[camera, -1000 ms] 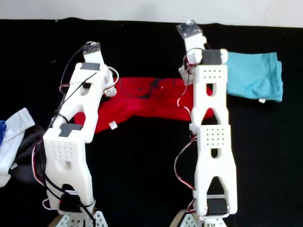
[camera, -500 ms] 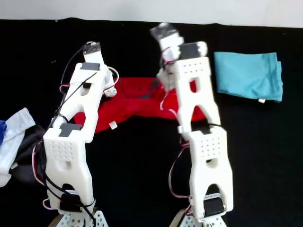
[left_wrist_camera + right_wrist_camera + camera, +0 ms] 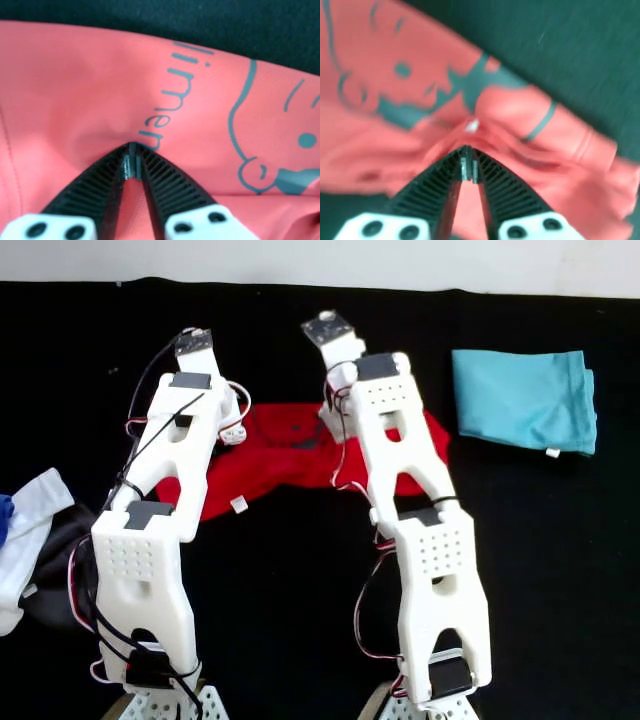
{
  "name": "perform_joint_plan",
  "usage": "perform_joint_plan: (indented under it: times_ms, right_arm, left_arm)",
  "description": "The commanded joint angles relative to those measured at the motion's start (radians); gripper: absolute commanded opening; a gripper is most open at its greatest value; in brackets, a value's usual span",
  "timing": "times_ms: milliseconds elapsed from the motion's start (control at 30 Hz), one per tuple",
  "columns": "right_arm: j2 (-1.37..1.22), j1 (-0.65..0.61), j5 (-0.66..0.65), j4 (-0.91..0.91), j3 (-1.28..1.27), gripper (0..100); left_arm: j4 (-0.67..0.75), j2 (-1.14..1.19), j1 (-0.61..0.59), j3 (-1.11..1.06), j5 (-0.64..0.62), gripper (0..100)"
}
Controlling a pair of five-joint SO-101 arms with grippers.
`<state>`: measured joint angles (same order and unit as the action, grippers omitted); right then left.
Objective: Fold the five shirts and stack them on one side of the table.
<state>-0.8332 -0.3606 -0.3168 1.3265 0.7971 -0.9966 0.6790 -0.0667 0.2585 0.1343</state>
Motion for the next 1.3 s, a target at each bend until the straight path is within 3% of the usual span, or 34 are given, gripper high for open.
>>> perform_joint_plan:
  times_ms: [0, 133, 600, 833, 1033, 1267]
  right_arm:
    - [-0.024, 0.015, 0.011, -0.064, 0.002, 0.5]
    - [-0.045, 0.019, 0.011, -0.047, 0.002, 0.5]
    - [0.159, 0.019, 0.012, 0.216, 0.213, 0.5]
    - [0.17, 0.024, 0.011, 0.427, 0.338, 0.5]
    - [0.223, 0.064, 0.014, 0.441, 0.397, 0.5]
    - [0.553, 0.064, 0.089, 0.441, 0.099, 0.5]
  left_arm:
    - [0.0, 0.004, 0.007, 0.016, -0.005, 1]
    - [-0.02, -0.001, 0.007, 0.018, -0.005, 1]
    - [-0.546, -0.163, -0.022, 0.096, 0.0, 1]
    - [-0.601, -0.171, -0.035, 0.104, -0.003, 1]
    - [-0.597, -0.208, -0.093, 0.231, 0.0, 1]
    - [-0.647, -0.335, -0.134, 0.239, 0.008, 1]
